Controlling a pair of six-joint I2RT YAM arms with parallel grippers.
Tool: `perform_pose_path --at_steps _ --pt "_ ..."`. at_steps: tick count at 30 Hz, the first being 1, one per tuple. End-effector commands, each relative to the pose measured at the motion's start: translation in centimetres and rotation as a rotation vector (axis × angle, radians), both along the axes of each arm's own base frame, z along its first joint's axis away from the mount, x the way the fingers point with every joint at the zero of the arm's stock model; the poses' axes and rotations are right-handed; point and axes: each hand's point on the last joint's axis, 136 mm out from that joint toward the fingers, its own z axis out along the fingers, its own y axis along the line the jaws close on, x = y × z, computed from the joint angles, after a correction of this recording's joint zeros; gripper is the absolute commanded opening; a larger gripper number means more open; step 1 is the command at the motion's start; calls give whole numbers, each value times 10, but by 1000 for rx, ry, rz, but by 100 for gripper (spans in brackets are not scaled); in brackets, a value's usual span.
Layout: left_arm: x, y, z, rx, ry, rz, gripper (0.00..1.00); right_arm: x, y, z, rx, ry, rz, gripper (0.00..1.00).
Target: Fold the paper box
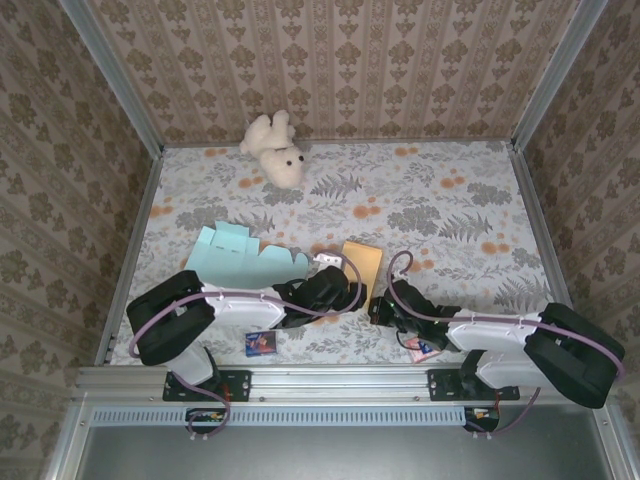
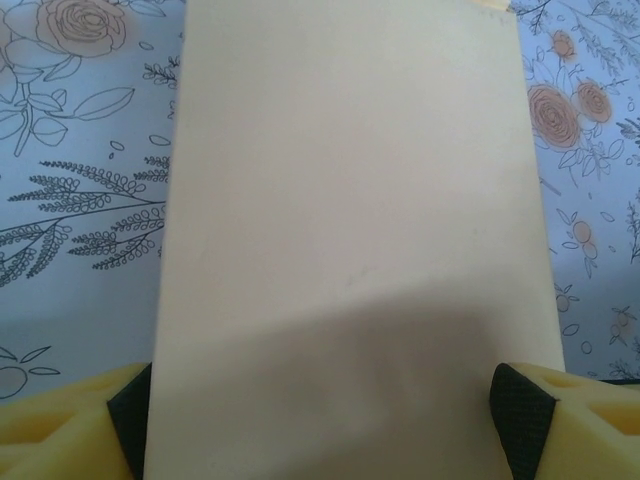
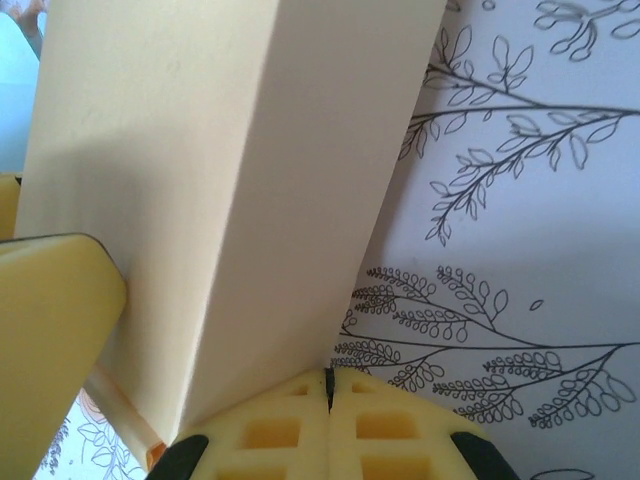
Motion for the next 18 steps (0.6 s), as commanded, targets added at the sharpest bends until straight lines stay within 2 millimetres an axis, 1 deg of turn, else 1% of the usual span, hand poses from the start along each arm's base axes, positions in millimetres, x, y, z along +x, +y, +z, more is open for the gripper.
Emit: perform_pose_path --at_steps 1,2,5,6,8,11,13,18 --pt "-27 -54 36 -206 77 -158 86 21 46 56 179 -144 45 0" --pt "-24 -52 34 -205 80 -150 86 21 49 56 182 -145 51 0" --pt "-5 -39 29 -204 95 -106 86 18 58 54 185 -143 72 1" --pt "3 -33 28 -207 101 -85 86 17 59 53 178 -140 75 2" --pt "14 -21 28 -213 101 -50 86 16 55 49 147 -134 67 2" --pt "24 -7 35 -209 78 -27 86 15 38 44 65 -140 42 2" --pt "31 2 41 -189 61 -18 86 16 24 47 6 -161 38 2" --pt "50 28 43 -162 52 31 87 17 -9 51 -58 -144 17 2"
